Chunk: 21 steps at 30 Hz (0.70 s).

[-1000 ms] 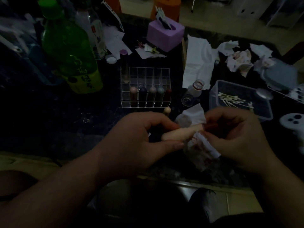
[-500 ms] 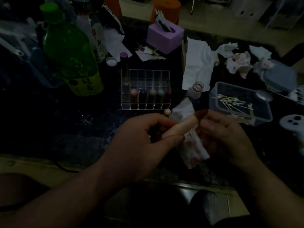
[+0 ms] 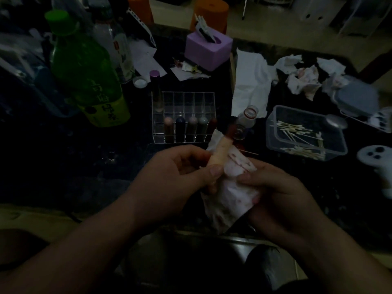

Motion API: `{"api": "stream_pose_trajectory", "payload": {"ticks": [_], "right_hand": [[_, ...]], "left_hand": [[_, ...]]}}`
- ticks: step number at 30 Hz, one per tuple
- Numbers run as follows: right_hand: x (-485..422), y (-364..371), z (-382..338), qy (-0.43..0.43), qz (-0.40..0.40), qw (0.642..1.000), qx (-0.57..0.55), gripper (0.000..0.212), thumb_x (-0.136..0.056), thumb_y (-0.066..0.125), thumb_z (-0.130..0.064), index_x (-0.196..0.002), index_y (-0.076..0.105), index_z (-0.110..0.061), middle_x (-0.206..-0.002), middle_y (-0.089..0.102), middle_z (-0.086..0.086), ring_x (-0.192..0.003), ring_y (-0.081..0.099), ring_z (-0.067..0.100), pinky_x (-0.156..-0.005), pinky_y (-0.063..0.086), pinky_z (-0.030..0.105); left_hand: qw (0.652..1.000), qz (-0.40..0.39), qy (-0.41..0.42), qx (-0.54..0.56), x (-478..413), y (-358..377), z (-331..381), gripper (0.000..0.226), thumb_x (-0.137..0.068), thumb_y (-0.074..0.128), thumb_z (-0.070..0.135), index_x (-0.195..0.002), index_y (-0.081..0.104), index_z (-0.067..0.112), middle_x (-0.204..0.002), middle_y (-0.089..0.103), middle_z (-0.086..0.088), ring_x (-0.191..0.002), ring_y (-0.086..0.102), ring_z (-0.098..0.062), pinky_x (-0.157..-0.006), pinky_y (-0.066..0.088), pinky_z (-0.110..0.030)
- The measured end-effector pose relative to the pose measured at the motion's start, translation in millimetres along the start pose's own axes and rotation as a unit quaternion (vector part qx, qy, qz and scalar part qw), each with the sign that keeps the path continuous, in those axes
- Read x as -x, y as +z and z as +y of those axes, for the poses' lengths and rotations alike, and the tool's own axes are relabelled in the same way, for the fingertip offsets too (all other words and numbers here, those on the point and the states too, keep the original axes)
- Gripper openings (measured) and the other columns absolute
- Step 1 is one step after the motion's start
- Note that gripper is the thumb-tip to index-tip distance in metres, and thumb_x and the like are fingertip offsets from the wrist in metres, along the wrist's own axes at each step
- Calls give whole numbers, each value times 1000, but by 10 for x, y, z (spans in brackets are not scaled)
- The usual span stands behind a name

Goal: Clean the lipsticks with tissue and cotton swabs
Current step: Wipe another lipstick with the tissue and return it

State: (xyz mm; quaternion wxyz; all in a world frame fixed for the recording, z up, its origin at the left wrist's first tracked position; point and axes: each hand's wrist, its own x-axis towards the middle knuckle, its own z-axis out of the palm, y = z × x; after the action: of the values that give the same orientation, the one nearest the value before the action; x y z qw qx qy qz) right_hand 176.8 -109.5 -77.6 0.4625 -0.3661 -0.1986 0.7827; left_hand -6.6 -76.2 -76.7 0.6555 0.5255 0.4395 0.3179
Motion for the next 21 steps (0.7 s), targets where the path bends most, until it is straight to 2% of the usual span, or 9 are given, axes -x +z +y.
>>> {"api": "stream_pose_trajectory", "payload": {"ticks": [1, 3, 7, 9, 11, 13, 16, 18, 21], "right_hand": [[1, -13, -19, 17, -12, 999, -28, 53, -77, 46, 0, -129, 56, 10, -132, 55, 33, -121, 54, 44, -108, 40, 51], [3, -35, -47, 39, -11, 998, -57, 54, -77, 43, -3, -129, 59, 4, -135, 55, 29, -126, 53, 43, -109, 41, 51], [18, -72, -54, 64, 49, 996, -25, 46, -82, 45, -5, -122, 65, 2, -124, 65, 24, -117, 61, 42, -102, 48, 49], [19, -58, -43, 67, 70, 995, -1, 42, -88, 44, -7, -124, 64, 3, -122, 66, 23, -116, 62, 40, -104, 46, 48], [5, -77, -15, 64, 89, 994, 27, 36, -89, 48, -6, -117, 67, 5, -119, 67, 23, -112, 65, 39, -100, 48, 46], [-11, -103, 12, 51, 127, 987, 85, 27, -80, 61, -6, -102, 66, 9, -111, 68, 26, -101, 67, 41, -90, 50, 46], [-16, -165, 43, 20, 191, 957, 216, 28, -61, 72, -11, -77, 59, 8, -79, 59, 23, -75, 58, 34, -69, 42, 41], [-12, -193, 62, -1, 209, 939, 274, 35, -61, 69, -16, -73, 52, 13, -73, 54, 20, -72, 52, 31, -68, 36, 42], [-7, -298, 68, -26, 230, 908, 349, 36, -65, 66, -28, -67, 54, 7, -65, 51, 15, -65, 49, 24, -64, 36, 39]], "left_hand": [[1000, 8, 1, 6, -3, -30, 9, 28, -71, 73, 23, -97, 72, 12, -86, 77, -1, -80, 74, -13, -71, 57, -21], [999, 43, 3, 0, -22, -95, 17, 35, -65, 76, 23, -98, 69, 15, -91, 78, 2, -86, 75, -13, -74, 58, -21], [989, 115, -1, -95, -80, -203, -37, 27, -71, 82, 20, -95, 70, 24, -90, 77, 14, -85, 72, -1, -72, 55, -13], [983, 139, -3, -120, -115, -235, -98, 23, -74, 82, 21, -94, 72, 26, -90, 77, 13, -84, 72, -2, -76, 55, -20], [976, 161, -5, -144, -163, -252, -163, 20, -76, 83, 22, -93, 73, 27, -88, 76, 13, -82, 72, -3, -76, 54, -24], [967, 191, -2, -169, -232, -260, -227, 20, -77, 84, 23, -91, 72, 29, -84, 75, 14, -79, 70, -1, -72, 53, -18], [954, 216, 0, -208, -325, -259, -311, 20, -78, 84, 23, -90, 69, 30, -78, 72, 11, -72, 65, 5, -60, 47, -7], [948, 222, 0, -226, -372, -261, -385, 19, -79, 83, 23, -90, 69, 28, -79, 70, 11, -71, 64, 6, -61, 47, -9], [944, 226, 4, -241, -438, -255, -498, 18, -80, 83, 24, -92, 71, 28, -83, 71, 13, -75, 65, 3, -72, 51, -20]]}}
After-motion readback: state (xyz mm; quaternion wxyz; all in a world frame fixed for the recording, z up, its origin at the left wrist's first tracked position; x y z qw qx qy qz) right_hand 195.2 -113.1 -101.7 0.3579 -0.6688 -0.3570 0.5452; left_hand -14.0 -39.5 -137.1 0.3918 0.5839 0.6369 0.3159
